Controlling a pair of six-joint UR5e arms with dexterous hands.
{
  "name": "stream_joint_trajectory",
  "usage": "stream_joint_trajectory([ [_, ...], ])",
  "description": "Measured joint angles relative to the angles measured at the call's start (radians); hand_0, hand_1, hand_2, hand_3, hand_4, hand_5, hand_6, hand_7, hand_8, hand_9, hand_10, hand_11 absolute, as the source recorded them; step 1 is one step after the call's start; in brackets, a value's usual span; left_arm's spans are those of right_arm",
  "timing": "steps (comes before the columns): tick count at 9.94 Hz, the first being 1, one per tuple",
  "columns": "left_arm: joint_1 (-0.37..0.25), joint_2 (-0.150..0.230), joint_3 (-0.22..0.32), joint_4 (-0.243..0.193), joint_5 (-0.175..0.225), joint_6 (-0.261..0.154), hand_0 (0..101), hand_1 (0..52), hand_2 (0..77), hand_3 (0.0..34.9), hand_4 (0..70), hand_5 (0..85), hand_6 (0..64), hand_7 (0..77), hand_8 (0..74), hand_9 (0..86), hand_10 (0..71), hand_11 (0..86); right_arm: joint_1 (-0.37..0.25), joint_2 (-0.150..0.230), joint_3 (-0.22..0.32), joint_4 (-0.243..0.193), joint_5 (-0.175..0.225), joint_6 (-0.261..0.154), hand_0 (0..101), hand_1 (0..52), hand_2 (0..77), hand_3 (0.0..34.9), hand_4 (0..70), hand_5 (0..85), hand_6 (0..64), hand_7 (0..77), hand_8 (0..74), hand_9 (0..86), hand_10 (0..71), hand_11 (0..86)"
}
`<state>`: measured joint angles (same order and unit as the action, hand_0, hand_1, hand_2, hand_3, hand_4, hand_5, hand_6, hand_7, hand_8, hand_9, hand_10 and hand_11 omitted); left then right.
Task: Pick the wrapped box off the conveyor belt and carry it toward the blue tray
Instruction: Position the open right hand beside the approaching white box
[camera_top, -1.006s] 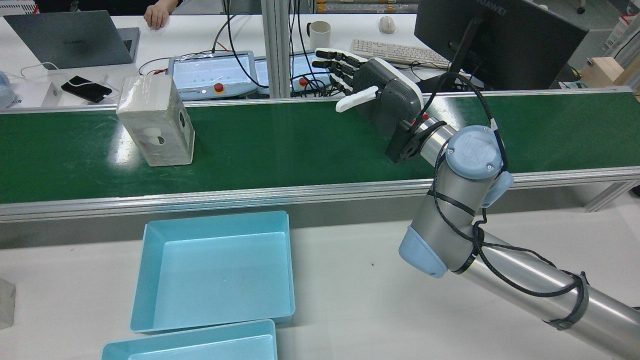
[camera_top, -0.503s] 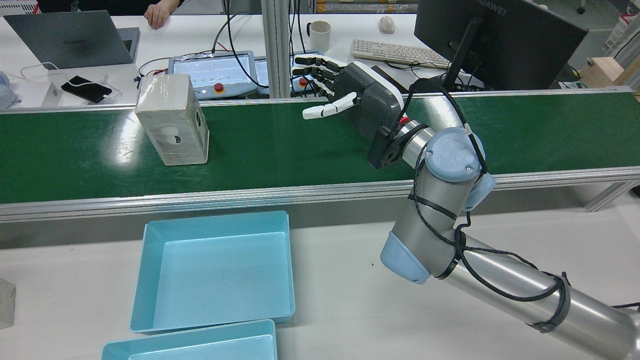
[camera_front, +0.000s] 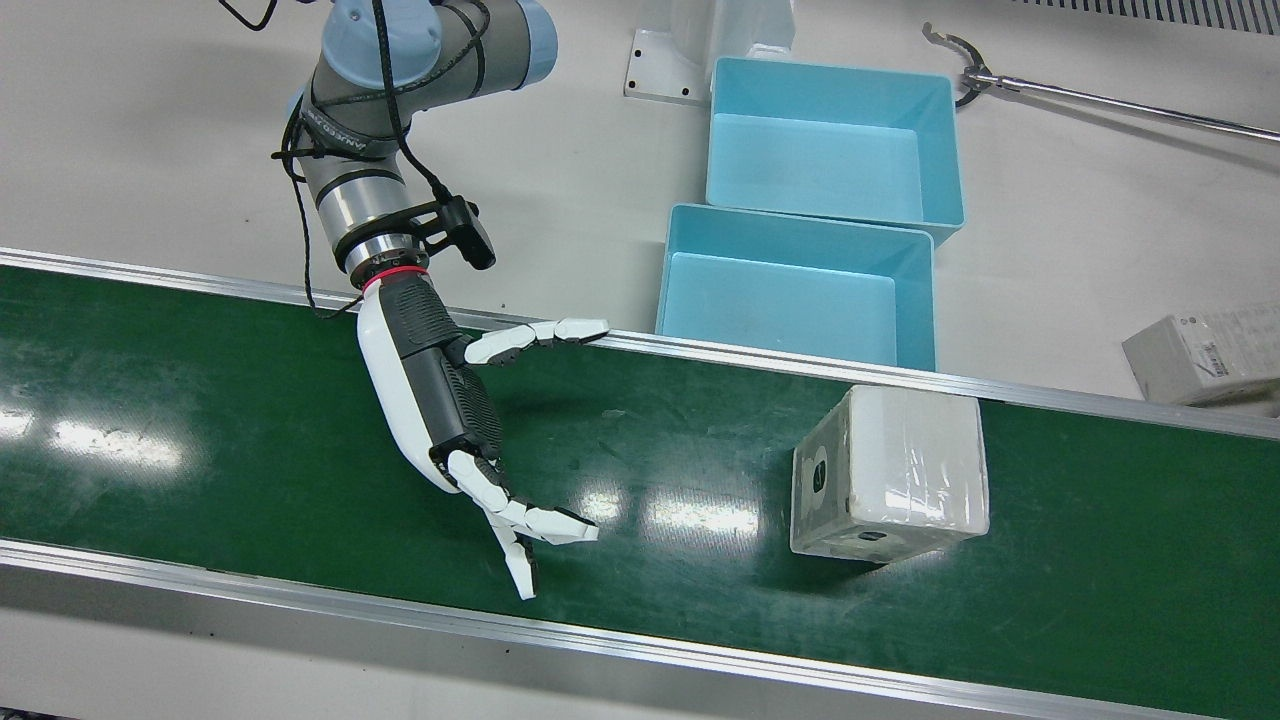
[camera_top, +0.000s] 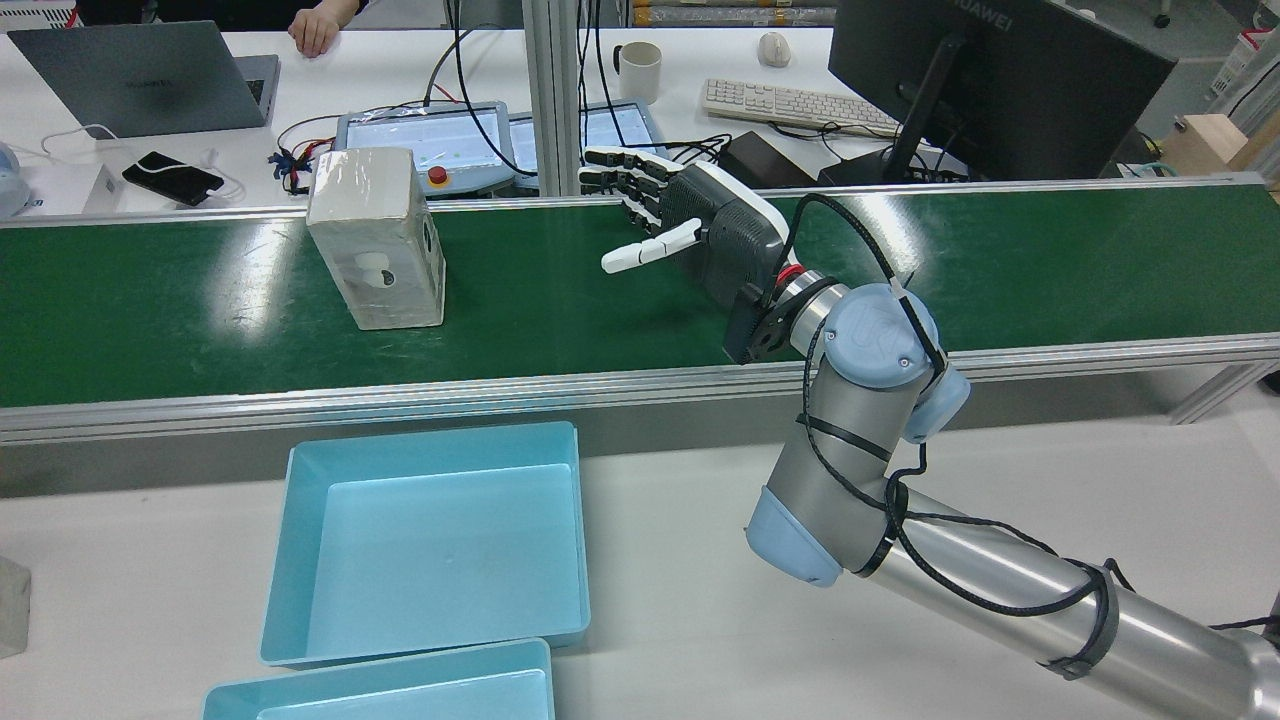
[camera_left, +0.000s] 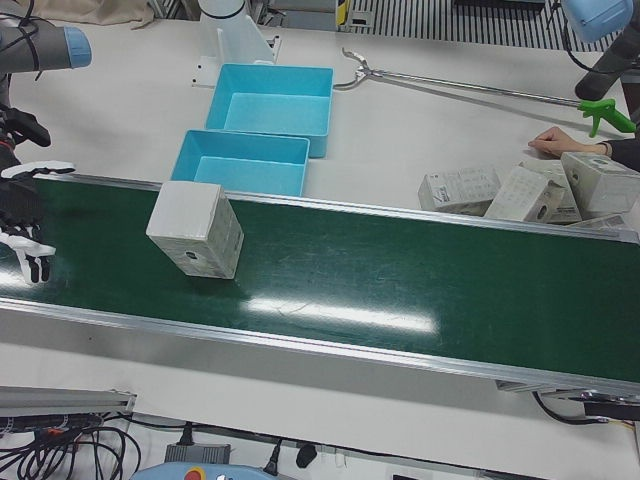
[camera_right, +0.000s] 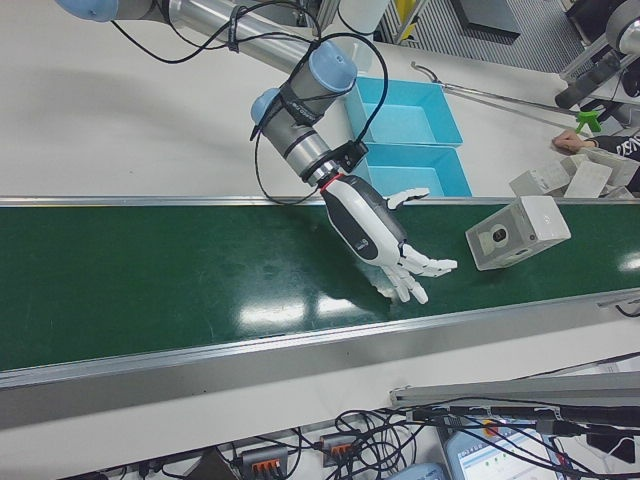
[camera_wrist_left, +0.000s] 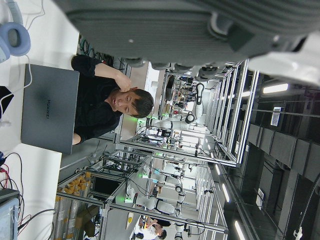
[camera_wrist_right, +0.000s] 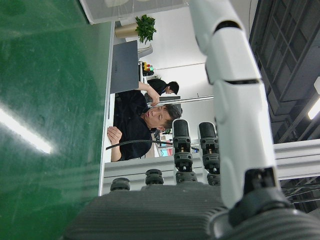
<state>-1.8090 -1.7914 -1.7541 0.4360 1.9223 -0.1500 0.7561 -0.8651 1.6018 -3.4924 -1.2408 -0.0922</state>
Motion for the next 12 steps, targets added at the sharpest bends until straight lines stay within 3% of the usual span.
stream_joint_trajectory([
  [2, 0.0, 0.0, 0.0, 0.0, 0.0, 0.0, 0, 0.0, 1.1, 0.0, 0.0, 0.5, 0.0, 0.5, 0.5, 0.5, 0.5, 0.0, -0.001, -0.002, -0.002, 0.001, 0.001, 0.001, 48, 10.4, 6.5, 10.0, 16.9, 18.0, 7.1, 21.8, 1.1, 3.3, 0.0, 1.6],
  [5, 0.0, 0.0, 0.0, 0.0, 0.0, 0.0, 0, 0.0, 0.5, 0.0, 0.0, 0.5, 0.0, 0.5, 0.5, 0.0, 0.5, 0.0, 0.001, -0.005, -0.004, 0.002, 0.001, 0.005, 48, 13.1, 5.5, 10.0, 15.8, 18.0, 7.1, 20.7, 1.1, 3.3, 0.0, 1.6],
  [6, 0.0, 0.0, 0.0, 0.0, 0.0, 0.0, 0, 0.0, 0.5, 0.0, 0.0, 0.5, 0.0, 0.5, 0.5, 0.0, 0.5, 0.0, 0.003, -0.006, -0.003, 0.002, 0.001, 0.006, 48, 15.3, 8.2, 7.4, 15.3, 18.0, 7.6, 17.5, 1.1, 2.7, 0.0, 1.6],
  [7, 0.0, 0.0, 0.0, 0.0, 0.0, 0.0, 0, 0.0, 1.1, 0.0, 0.0, 0.5, 0.0, 0.5, 0.5, 0.5, 0.5, 0.0, 0.004, -0.009, -0.002, 0.002, 0.001, 0.007, 48, 15.3, 10.4, 7.6, 12.0, 19.1, 7.6, 18.5, 1.1, 2.2, 0.0, 1.6],
  [10, 0.0, 0.0, 0.0, 0.0, 0.0, 0.0, 0, 0.0, 1.1, 0.0, 0.0, 1.1, 0.0, 0.5, 0.5, 0.0, 0.5, 0.0, 0.004, -0.013, 0.002, 0.002, 0.0, 0.007, 48, 13.6, 9.8, 7.2, 14.2, 19.1, 7.6, 20.7, 1.1, 2.2, 0.0, 1.6],
  [11, 0.0, 0.0, 0.0, 0.0, 0.0, 0.0, 0, 0.0, 1.1, 0.0, 0.0, 1.1, 0.0, 0.5, 0.5, 0.5, 0.5, 0.0, 0.003, -0.009, -0.001, 0.007, 0.001, 0.005, 50, 18.5, 13.1, 6.8, 15.3, 20.2, 7.6, 21.8, 1.1, 3.8, 0.0, 1.6],
  [12, 0.0, 0.0, 0.0, 0.0, 0.0, 0.0, 0, 0.0, 1.1, 0.0, 0.0, 0.5, 0.0, 0.5, 0.5, 0.5, 0.0, 0.5, 0.001, -0.002, -0.004, 0.013, 0.001, 0.004, 50, 18.5, 13.1, 6.8, 15.3, 20.2, 7.6, 21.8, 1.1, 3.8, 0.0, 1.6],
])
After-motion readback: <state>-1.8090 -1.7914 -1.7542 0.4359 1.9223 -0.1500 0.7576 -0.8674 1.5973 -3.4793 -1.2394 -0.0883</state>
